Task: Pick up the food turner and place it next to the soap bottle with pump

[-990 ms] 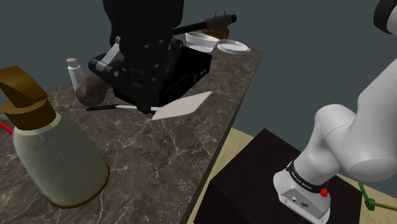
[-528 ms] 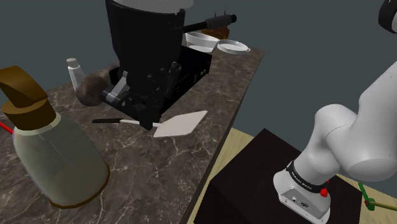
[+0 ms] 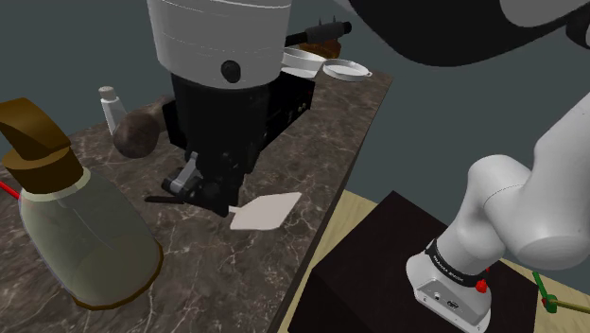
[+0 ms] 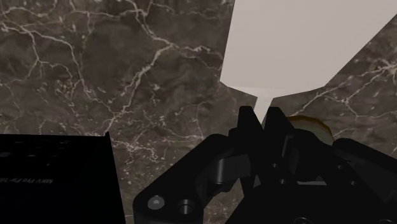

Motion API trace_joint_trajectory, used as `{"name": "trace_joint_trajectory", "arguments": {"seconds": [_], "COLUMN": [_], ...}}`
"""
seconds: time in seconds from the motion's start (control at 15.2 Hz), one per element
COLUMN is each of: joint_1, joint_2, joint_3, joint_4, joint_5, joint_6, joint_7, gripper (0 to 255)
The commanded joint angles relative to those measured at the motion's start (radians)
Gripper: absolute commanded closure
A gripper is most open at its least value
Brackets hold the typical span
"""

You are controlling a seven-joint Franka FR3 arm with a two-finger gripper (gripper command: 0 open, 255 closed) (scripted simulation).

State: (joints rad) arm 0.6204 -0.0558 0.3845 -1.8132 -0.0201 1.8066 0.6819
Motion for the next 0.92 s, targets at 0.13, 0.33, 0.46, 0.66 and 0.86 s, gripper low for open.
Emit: {"name": "trace_joint_trajectory", "arguments": {"seconds": [0.13,0.33,0.46,0.66,0.86], "joint_1": [0.0,0.001,0.001,0.001,0.002], "joint_2": [0.002,0.005,0.008,0.015,0.023], "joint_3": [0.0,0.001,0.001,0.002,0.003], "joint_4": [-0.053,-0.09,-0.114,-0.147,-0.179], "joint_5": [-0.001,-0.003,-0.004,-0.007,-0.011], "joint_6": [0.056,0.095,0.122,0.161,0.201], "joint_7": [0.002,0.004,0.006,0.009,0.013], "gripper": [255,255,255,255,255]}}
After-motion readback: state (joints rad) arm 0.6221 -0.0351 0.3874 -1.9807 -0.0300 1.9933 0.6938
